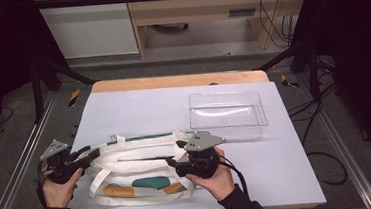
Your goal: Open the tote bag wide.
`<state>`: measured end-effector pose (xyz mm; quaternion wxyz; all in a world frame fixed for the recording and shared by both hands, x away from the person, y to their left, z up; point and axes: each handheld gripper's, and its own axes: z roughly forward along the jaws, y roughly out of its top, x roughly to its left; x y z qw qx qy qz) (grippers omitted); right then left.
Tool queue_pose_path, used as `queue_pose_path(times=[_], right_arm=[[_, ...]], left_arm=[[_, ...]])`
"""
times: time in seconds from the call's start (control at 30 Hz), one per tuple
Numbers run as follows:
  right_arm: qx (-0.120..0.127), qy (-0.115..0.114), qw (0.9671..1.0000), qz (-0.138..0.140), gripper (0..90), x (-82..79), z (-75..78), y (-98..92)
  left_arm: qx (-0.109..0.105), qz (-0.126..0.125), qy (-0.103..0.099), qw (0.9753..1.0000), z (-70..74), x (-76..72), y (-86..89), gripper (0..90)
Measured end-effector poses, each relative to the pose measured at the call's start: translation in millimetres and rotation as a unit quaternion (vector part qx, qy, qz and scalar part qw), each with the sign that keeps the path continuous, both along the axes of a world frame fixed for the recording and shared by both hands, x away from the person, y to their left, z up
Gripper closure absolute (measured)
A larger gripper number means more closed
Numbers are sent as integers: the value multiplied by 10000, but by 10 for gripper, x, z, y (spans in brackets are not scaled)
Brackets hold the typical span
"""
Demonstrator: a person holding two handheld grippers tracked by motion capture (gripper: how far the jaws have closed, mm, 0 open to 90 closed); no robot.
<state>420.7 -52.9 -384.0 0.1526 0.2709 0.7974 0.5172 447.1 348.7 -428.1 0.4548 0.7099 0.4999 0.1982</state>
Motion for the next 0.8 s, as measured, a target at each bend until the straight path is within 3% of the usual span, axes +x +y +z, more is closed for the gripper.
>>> queue_pose_path(times=[0.07,0.17,0.33,0.6,0.67,0.7,0.73,0.77,0.8], right_arm=[[-5,100,9999,90,380,1,-58,57],[-220,227,9992,254,338,-17,-192,195],[-409,269,9981,362,308,-30,-289,288],[-571,248,9970,450,249,-78,-370,348],[-585,262,9971,407,288,-73,-390,348],[-611,294,9968,414,368,-59,-408,341],[-611,294,9968,414,368,-59,-408,341],[-625,288,9968,409,504,-56,-437,344],[-625,288,9968,409,504,-56,-437,344]], left_arm=[[132,6,5,9999,4,-10,-12,611],[43,-70,126,9999,9,-18,-10,698],[-49,-138,179,9997,16,-25,-3,796],[-173,-89,142,9997,43,-52,-16,813],[-179,-83,118,9997,45,-60,-25,813],[-196,-81,108,9997,48,-62,-28,813],[-196,-81,108,9997,48,-62,-28,813],[-200,-94,106,9997,49,-62,-27,813],[-200,-94,106,9997,49,-62,-27,812]])
